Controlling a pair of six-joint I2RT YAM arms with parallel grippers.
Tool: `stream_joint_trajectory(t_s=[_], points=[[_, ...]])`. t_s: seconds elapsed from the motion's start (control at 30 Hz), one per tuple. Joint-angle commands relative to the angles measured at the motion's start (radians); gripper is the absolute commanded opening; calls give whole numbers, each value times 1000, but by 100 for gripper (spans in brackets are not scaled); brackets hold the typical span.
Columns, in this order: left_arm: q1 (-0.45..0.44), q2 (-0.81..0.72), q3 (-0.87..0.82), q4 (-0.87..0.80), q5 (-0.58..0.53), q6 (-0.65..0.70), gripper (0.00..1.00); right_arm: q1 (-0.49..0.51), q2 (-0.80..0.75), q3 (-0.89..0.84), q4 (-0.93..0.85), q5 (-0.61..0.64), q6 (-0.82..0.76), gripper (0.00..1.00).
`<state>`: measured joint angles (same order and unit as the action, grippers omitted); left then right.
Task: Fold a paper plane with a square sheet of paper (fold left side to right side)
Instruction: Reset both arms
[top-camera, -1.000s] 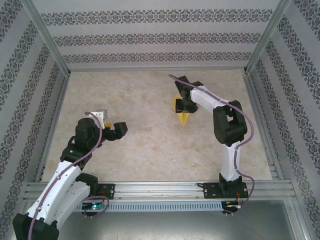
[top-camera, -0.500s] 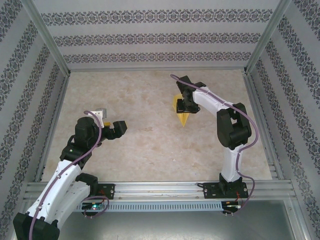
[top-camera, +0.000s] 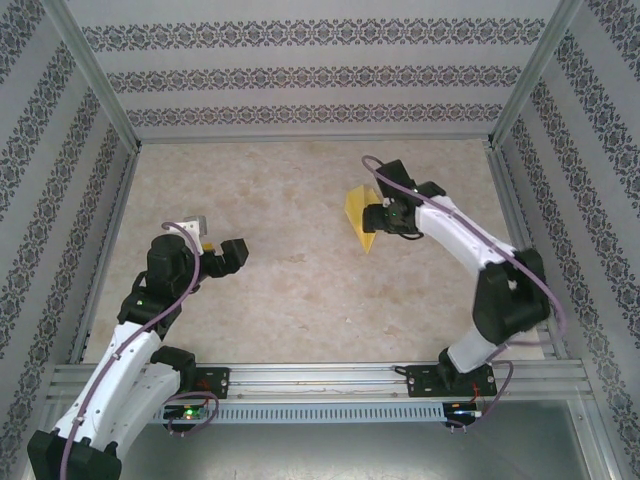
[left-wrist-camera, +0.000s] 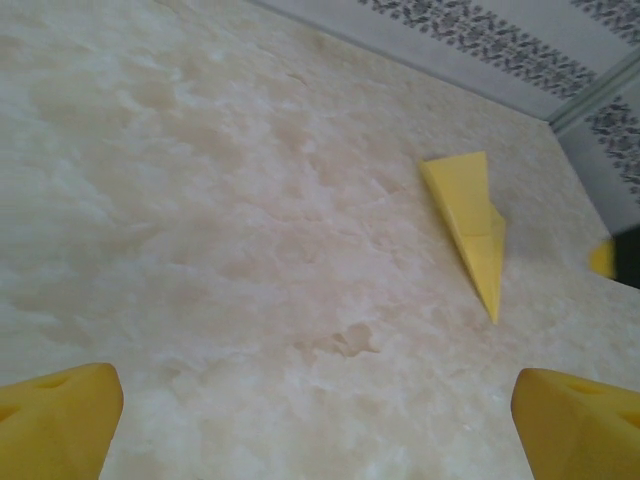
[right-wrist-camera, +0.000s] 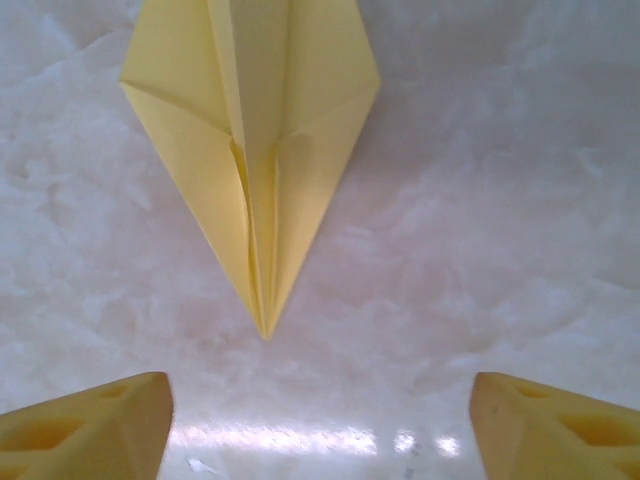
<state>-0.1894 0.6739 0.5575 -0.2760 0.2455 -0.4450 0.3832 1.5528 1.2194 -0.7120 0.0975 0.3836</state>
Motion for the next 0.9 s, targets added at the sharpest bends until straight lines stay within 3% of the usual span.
stream_joint_trajectory(t_s=[0.0, 0.13, 0.33, 0.47, 0.63, 0.87], points=[[24, -10, 30, -28, -111, 69, 100, -14, -142, -105, 73, 88, -39, 87], [45, -2, 2, 12, -260, 133, 100, -59, -316, -258, 192, 178, -80, 98], [130, 2, -84, 169, -372, 207, 99, -216, -496, -461, 402, 155, -150, 98], [178, 20, -146, 273, -437, 217, 100, -239, -585, -626, 636, 233, -267, 98], [185, 80, -179, 338, -489, 256, 100, -280, -595, -764, 839, 236, -250, 98], [186, 158, -202, 398, -473, 271, 100, -308, -438, -837, 1062, 148, -263, 98]])
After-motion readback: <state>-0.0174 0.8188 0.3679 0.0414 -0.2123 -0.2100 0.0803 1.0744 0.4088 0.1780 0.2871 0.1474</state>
